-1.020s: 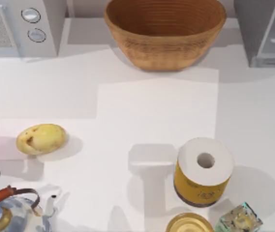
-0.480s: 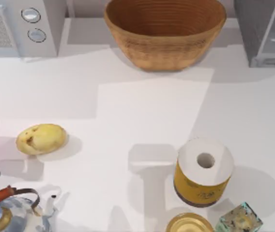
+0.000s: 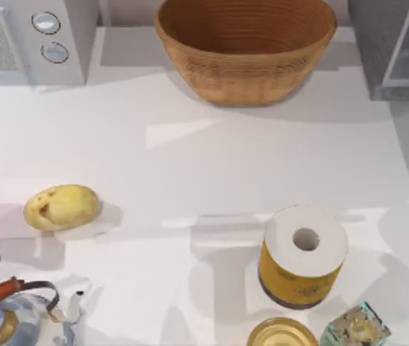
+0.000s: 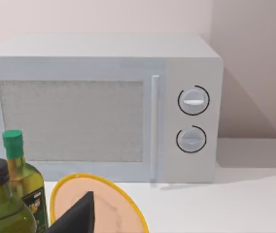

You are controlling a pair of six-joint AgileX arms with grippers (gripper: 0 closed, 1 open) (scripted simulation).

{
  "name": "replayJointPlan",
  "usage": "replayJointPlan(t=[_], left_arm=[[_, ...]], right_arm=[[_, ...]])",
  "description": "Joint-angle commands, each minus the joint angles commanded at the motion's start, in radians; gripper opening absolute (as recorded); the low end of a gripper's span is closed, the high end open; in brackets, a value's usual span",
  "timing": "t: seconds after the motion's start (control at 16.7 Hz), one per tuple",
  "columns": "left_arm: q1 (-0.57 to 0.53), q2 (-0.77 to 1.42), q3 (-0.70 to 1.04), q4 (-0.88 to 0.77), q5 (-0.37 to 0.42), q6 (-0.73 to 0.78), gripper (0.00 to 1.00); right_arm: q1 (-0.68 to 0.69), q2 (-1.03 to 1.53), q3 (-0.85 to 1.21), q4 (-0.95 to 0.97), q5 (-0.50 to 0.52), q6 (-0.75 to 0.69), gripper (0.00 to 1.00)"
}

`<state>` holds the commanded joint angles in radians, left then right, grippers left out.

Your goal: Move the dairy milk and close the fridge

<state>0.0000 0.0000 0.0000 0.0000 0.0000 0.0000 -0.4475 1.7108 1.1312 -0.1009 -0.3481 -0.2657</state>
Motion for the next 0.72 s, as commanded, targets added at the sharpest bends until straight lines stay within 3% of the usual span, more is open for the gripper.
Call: replayJointPlan(t=[0.42, 0.72], left_arm=[[0.0, 0.0, 0.0, 0.0, 0.0, 0.0, 1.0], [0.0, 0.0, 0.0, 0.0, 0.0, 0.0, 1.0]], right_arm=[[0.375, -0.074, -0.097, 0.12, 0.287, 0.222, 1.0], [0.427, -0.09, -0.13, 0.147, 0.336, 0.264, 1.0]])
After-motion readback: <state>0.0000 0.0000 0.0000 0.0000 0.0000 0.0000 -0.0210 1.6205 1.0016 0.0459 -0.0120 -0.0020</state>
